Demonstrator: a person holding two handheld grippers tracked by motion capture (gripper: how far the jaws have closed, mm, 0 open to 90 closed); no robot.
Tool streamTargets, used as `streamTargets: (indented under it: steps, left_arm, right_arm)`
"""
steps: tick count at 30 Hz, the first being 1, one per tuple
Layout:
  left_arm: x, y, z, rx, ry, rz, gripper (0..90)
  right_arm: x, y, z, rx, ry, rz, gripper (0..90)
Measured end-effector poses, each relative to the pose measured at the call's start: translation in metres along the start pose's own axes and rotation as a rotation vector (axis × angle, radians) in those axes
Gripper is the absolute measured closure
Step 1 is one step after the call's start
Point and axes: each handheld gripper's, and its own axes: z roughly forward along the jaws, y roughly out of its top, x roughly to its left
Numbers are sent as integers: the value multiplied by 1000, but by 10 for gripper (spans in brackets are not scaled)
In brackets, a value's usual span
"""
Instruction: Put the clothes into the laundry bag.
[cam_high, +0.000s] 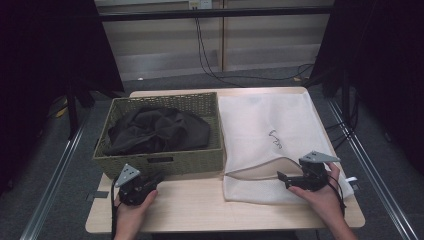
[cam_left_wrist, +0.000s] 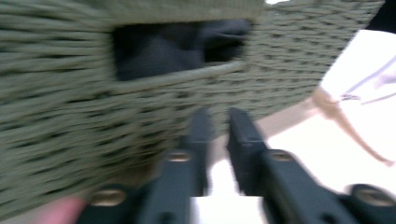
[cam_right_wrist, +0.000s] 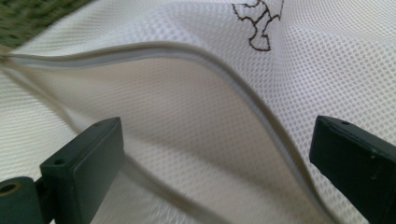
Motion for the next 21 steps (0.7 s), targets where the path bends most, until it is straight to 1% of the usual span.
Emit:
streamTargets:
  steps: [1, 3, 4, 5, 6, 7, 8, 10, 11, 12, 13, 14, 16, 17, 18, 19, 20, 21]
  left_arm:
    - [-5, 1, 3, 14, -13, 15, 892]
    - [-20, 5, 13, 70, -81, 62, 900]
    - [-30, 6, 18, 78, -115, 79, 900]
    - [-39, 8, 23, 87, -142, 100, 900]
    - [-48, 9, 27, 94, -163, 115, 900]
    - [-48, 9, 27, 94, -163, 115, 900]
    - [-65, 10, 38, 98, -217, 124, 900]
    - [-78, 10, 48, 105, -269, 130, 900]
    - [-86, 10, 53, 119, -292, 143, 900]
    - [-95, 10, 59, 130, -317, 157, 900]
    - [-104, 10, 64, 140, -344, 174, 900]
    - [-112, 10, 69, 147, -361, 193, 900]
    - [-127, 10, 80, 168, -401, 226, 900]
    - [-133, 10, 86, 182, -416, 230, 899]
    - [-137, 10, 92, 207, -431, 244, 893]
    - [-141, 8, 96, 215, -424, 258, 892]
    - [-143, 7, 100, 219, -407, 276, 895]
    - [-144, 5, 103, 238, -385, 287, 900]
  right_arm:
    - [0, 5, 5, 26, -24, -3, 47]
    - [0, 11, 11, 56, -53, -1, 62]
    - [1, 14, 15, 81, -85, -8, 79]
    - [-1, 17, 19, 108, -121, -26, 84]
    - [-3, 20, 22, 114, -142, -28, 101]
    - [-6, 22, 23, 111, -160, -14, 143]
    - [-10, 24, 23, 121, -176, 7, 239]
    - [-14, 25, 22, 116, -168, 37, 430]
    - [-16, 26, 20, 101, -152, 37, 550]
    - [-16, 26, 16, 72, -120, 52, 662]
    - [-16, 28, 12, 41, -81, 68, 742]
    - [-14, 29, 8, 14, -59, 71, 790]
    - [-6, 32, -1, -46, -27, 58, 859]
    - [-1, 34, -6, -81, -4, 51, 870]
    - [3, 37, -13, -130, 17, 61, 872]
    - [7, 41, -19, -171, 35, 72, 873]
    - [10, 46, -24, -201, 38, 66, 873]
    - [14, 49, -28, -220, 30, 50, 872]
